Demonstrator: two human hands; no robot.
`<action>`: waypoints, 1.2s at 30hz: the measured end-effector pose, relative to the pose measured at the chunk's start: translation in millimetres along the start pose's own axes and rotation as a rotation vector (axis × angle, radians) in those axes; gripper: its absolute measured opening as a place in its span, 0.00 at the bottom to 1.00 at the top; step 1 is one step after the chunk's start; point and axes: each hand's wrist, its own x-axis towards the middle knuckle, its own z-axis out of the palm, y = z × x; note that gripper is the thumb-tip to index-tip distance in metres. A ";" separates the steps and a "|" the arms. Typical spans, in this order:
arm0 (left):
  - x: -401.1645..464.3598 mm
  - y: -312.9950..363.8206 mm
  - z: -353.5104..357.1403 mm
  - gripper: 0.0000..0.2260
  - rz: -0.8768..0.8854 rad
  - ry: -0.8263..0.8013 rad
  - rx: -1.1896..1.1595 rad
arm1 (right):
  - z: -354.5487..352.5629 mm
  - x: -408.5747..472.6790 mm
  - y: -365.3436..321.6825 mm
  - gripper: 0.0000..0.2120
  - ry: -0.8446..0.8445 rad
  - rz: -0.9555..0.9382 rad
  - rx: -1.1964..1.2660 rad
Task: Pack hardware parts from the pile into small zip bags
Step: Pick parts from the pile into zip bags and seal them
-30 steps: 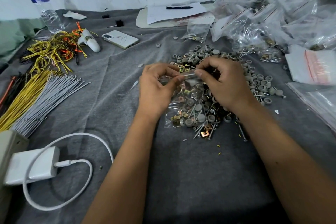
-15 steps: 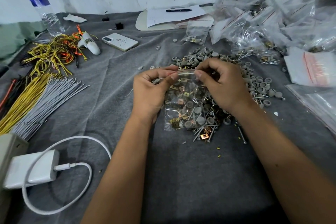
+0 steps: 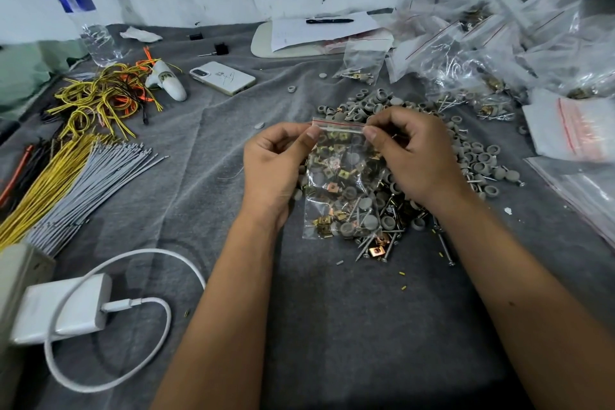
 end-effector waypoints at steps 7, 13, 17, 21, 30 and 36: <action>1.1 0.7 2.4 0.05 0.126 -0.063 0.074 | 0.5 -1.4 -3.6 0.05 -0.025 -0.102 -0.087; 0.2 -5.2 9.4 0.02 0.307 -0.162 0.313 | 6.1 -1.8 -8.2 0.07 -0.030 -0.265 -0.168; -1.4 -3.1 11.5 0.02 0.322 -0.170 0.368 | 5.0 -0.7 -7.8 0.05 -0.043 -0.260 -0.142; -6.2 0.2 15.4 0.03 0.295 -0.151 0.378 | 6.2 -1.7 -9.7 0.04 -0.045 -0.248 -0.136; -5.6 -0.6 16.6 0.03 0.315 -0.132 0.399 | 10.6 -3.4 -12.2 0.03 -0.035 -0.264 -0.143; -5.7 -0.3 17.8 0.04 0.332 -0.106 0.406 | 8.4 -3.2 -12.4 0.04 -0.044 -0.235 -0.168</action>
